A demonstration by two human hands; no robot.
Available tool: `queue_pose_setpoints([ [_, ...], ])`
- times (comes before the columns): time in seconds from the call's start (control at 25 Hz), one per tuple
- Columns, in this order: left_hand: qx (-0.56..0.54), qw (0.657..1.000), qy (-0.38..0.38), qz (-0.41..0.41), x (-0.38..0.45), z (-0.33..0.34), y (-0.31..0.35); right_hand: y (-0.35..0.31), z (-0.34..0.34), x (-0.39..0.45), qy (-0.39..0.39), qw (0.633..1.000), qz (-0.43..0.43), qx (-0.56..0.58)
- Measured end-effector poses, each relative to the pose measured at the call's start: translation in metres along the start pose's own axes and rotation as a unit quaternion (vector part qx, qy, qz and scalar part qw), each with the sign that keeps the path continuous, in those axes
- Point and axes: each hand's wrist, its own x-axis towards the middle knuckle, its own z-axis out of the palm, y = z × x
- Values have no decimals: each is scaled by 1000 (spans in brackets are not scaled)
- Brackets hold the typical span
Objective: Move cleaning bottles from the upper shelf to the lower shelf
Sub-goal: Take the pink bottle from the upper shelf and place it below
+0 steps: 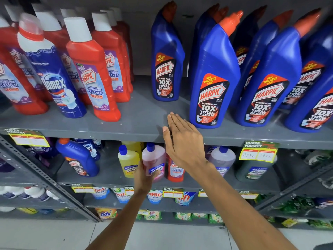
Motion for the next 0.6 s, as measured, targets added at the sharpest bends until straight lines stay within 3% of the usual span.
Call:
queue_pose_setpoints([
  [0.24, 39, 999, -24, -14, -41, -13, -35, -1, 0, -1, 12, 1000, 0, 0],
  [0.36, 35, 996, -32, -76, -71, -28, -69, -1, 2, -1, 10, 1000, -1, -2],
  [0.6, 42, 990, 23, -133, -104, -71, -98, -3, 2, -1, 7, 1000, -4, -1],
])
